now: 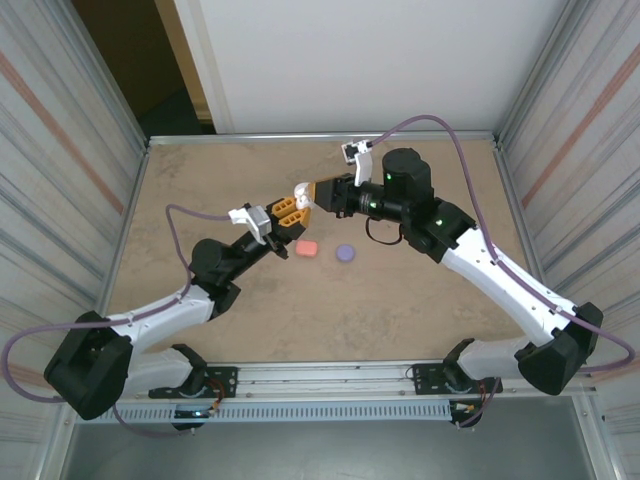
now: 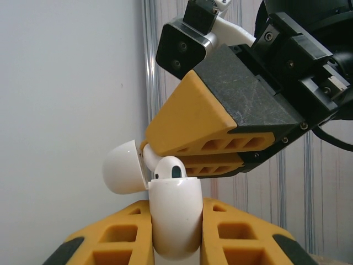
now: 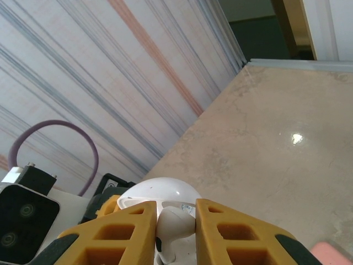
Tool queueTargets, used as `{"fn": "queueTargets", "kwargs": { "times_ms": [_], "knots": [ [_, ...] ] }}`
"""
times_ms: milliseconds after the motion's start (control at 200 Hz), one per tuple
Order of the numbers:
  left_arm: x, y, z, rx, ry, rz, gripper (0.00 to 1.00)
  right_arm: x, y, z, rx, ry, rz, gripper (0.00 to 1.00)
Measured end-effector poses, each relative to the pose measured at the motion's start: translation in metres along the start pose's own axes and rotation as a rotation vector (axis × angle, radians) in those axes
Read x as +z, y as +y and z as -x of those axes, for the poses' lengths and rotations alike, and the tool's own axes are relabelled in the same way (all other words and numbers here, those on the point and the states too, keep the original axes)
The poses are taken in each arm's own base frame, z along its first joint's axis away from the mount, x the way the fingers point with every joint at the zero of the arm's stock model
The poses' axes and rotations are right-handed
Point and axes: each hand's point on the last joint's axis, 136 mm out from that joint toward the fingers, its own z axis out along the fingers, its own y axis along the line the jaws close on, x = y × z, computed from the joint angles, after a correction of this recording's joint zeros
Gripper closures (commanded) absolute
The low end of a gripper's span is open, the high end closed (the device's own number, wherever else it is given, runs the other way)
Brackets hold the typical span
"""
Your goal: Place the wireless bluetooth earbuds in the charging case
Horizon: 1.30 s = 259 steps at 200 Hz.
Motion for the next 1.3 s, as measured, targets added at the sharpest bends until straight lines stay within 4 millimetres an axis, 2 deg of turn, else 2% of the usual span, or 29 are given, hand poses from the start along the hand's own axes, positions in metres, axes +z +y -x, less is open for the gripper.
{"fn": "queueTargets", "kwargs": {
  "times_ms": [451,616,757,867,1022,1298],
  "knots": [
    [0.000,-0.002,0.004,0.001,-0.012,-0.007,1.00,-0.002,-0.004,0.002,0.007,0.000,0.002,0.53],
    [0.000,-0.003,0.008,-0.002,-0.027,-0.017,1.00,-0.017,-0.010,0.017,-0.005,-0.042,-0.016,0.44],
    [-0.001,-0.006,0.013,-0.008,-0.049,-0.033,1.00,-0.035,-0.005,0.032,-0.017,-0.087,0.010,0.35],
    [-0.001,-0.010,0.021,-0.011,-0.080,-0.052,1.00,-0.043,0.003,0.038,-0.020,-0.106,0.047,0.34],
    [-0.002,-0.015,0.030,-0.013,-0.119,-0.080,1.00,-0.044,0.009,0.036,-0.010,-0.091,0.087,0.33],
    [-0.003,-0.017,0.033,-0.024,-0.131,-0.097,1.00,-0.030,0.009,0.029,0.019,-0.049,0.129,0.33]
  ]
}}
